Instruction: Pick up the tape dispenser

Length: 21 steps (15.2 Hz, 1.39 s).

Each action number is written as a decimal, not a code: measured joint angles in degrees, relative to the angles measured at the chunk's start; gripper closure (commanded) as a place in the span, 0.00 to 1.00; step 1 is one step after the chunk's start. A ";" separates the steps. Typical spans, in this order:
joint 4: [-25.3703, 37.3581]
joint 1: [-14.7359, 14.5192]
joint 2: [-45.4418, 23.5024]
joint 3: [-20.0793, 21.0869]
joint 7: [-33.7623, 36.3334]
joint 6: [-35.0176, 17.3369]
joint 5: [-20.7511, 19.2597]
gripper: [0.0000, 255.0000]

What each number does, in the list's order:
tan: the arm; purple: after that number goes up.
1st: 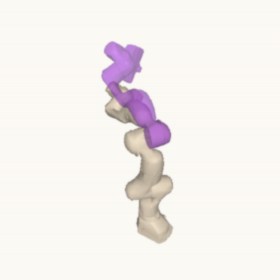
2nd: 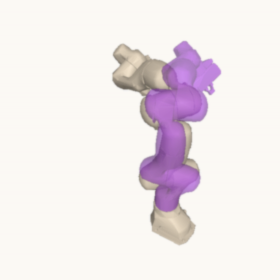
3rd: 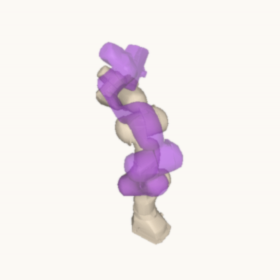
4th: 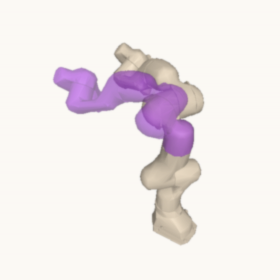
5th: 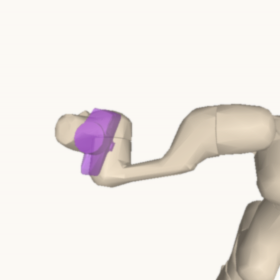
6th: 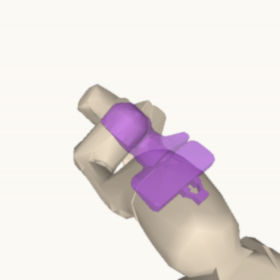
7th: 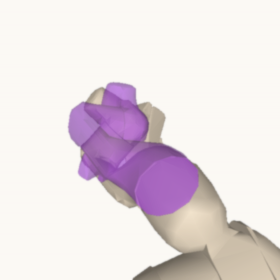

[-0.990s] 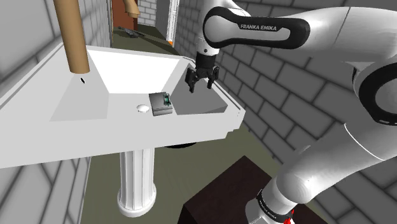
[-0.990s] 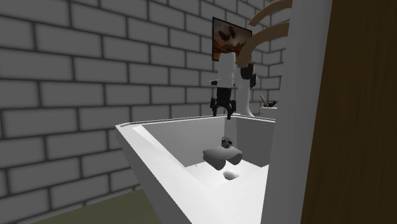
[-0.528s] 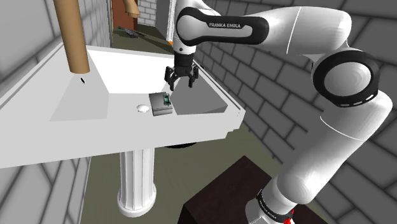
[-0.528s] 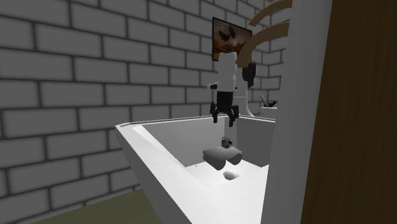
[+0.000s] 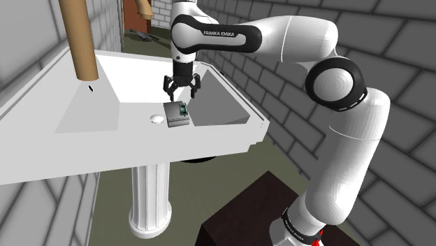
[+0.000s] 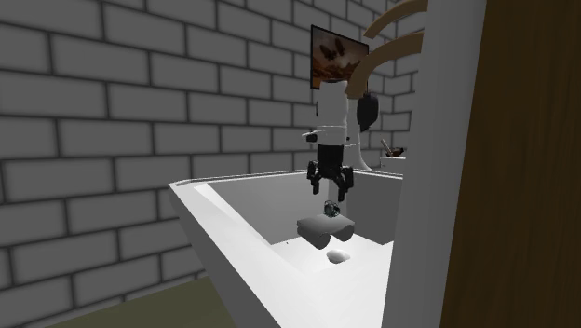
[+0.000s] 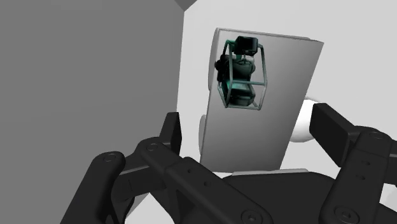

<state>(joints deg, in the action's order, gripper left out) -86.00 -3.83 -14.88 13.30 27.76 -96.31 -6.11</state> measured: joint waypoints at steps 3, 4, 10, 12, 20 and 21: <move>-2.47 0.09 0.03 -0.03 0.15 -2.41 0.00 0.00; -3.21 0.12 -0.02 -0.06 0.18 -3.20 -0.03 0.00; -3.81 0.06 -0.42 -0.06 0.35 -4.21 -0.14 1.00; -3.81 0.06 -0.43 -0.06 0.35 -4.22 -0.14 1.00; -2.02 0.05 -0.03 -0.02 0.16 -2.01 0.00 1.00; -1.34 0.02 -0.02 -0.01 0.13 -1.32 0.00 1.00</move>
<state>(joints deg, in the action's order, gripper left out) -87.34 -3.80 -14.90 13.29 27.89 -97.62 -6.11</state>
